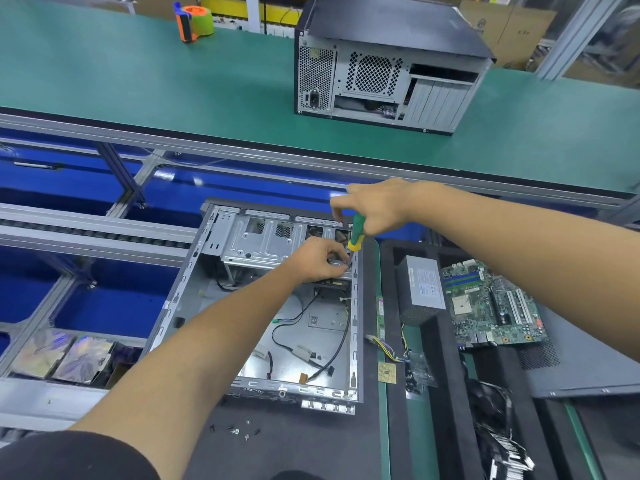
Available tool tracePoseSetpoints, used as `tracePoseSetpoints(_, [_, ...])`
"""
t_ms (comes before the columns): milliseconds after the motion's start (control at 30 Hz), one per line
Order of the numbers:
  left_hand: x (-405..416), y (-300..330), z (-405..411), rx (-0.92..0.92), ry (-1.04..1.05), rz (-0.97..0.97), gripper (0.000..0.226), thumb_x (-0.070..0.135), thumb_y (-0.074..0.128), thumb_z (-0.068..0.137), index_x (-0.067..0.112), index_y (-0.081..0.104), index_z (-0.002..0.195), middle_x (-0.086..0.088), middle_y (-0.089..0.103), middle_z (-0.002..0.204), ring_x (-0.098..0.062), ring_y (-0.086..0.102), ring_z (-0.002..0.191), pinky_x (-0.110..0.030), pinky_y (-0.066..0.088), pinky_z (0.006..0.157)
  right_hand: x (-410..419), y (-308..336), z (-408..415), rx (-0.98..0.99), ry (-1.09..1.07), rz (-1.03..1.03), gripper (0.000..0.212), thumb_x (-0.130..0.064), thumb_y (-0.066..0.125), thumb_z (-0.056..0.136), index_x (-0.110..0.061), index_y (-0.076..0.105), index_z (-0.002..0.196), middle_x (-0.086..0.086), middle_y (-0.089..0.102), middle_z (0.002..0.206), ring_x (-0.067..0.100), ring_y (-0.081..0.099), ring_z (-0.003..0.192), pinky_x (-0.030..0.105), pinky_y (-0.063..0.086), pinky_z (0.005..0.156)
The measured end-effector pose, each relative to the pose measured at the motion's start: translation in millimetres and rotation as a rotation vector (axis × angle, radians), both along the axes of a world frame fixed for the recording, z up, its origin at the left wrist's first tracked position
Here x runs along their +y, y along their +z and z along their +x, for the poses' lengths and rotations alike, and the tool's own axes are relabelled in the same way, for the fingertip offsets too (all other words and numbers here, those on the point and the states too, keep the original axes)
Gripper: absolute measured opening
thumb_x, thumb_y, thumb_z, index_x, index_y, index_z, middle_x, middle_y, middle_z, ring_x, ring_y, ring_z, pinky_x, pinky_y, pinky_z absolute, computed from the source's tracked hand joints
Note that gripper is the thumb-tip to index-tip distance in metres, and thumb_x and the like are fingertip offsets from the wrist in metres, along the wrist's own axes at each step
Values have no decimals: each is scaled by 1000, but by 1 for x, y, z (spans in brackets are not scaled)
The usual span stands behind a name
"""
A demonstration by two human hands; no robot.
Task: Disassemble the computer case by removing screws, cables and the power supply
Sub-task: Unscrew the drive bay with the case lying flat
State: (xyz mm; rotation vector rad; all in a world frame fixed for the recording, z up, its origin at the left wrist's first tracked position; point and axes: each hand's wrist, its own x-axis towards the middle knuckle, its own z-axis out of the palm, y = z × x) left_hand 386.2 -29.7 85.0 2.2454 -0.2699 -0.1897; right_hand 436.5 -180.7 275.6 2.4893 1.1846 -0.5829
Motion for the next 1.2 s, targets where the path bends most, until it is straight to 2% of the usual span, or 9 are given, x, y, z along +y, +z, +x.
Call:
tracePoseSetpoints(133, [0, -1, 0, 2, 5, -8, 11, 17, 79, 82, 19, 80, 93, 14, 72, 86, 15, 59, 73, 0, 38, 70, -2, -1, 0, -77, -2, -39, 21, -50, 45, 95, -33, 46, 108, -4, 55, 86, 20, 52, 75, 34, 30, 58])
tracePoseSetpoints(233, [-1, -1, 0, 6, 4, -7, 11, 17, 79, 82, 19, 80, 93, 12, 73, 87, 14, 60, 72, -1, 38, 70, -3, -1, 1, -64, 6, -17, 12, -36, 41, 98, -33, 45, 109, -2, 55, 81, 22, 50, 71, 34, 30, 58])
tracePoseSetpoints(300, [0, -1, 0, 4, 5, -21, 11, 16, 79, 82, 17, 80, 93, 13, 71, 84, 15, 60, 72, 0, 39, 70, -3, -1, 1, -6, 6, -4, 29, -24, 53, 89, -38, 44, 114, -1, 50, 93, 25, 54, 77, 34, 33, 58])
tracePoseSetpoints(500, [-1, -1, 0, 5, 6, -17, 13, 20, 80, 83, 19, 80, 96, 4, 77, 93, -3, 68, 85, -15, 50, 84, -4, 1, 5, -96, 42, -78, 15, -39, 32, 102, -36, 41, 113, -4, 55, 82, 20, 50, 71, 34, 31, 57])
tracePoseSetpoints(633, [-1, 0, -1, -4, 1, -16, 12, 21, 81, 83, 19, 80, 96, 3, 77, 95, -9, 70, 92, -22, 53, 91, -8, -1, 5, 34, 2, 45, 41, -24, 55, 89, -41, 42, 124, -3, 44, 98, 22, 52, 74, 34, 34, 56])
tracePoseSetpoints(767, [0, 0, -2, -10, -3, -9, 11, 23, 80, 83, 22, 79, 94, 11, 73, 87, 4, 64, 80, -21, 53, 85, -9, -7, 6, -142, 31, -13, 25, -48, 38, 101, -30, 43, 119, 1, 55, 85, 22, 52, 71, 34, 32, 55])
tracePoseSetpoints(967, [0, 1, -2, -35, -10, -13, 11, 21, 81, 83, 18, 79, 94, 3, 76, 93, -10, 69, 90, -29, 55, 93, -8, 0, 8, 58, 11, 72, 33, -20, 56, 86, -38, 44, 111, -3, 48, 94, 23, 53, 73, 35, 36, 56])
tracePoseSetpoints(1100, [0, 1, -3, -35, -14, 3, 12, 24, 81, 84, 19, 79, 94, 5, 75, 92, -8, 67, 86, -29, 55, 89, -6, -2, 8, -39, 11, 7, 12, -43, 45, 97, -34, 44, 105, -2, 56, 86, 22, 52, 73, 35, 31, 57])
tracePoseSetpoints(1200, [1, 1, -2, -31, -9, -2, 10, 25, 81, 84, 21, 79, 92, 11, 72, 85, 2, 62, 76, -25, 52, 80, -3, 0, 8, -11, 6, 6, 3, -36, 40, 98, -35, 42, 101, 0, 58, 81, 24, 50, 71, 35, 31, 57])
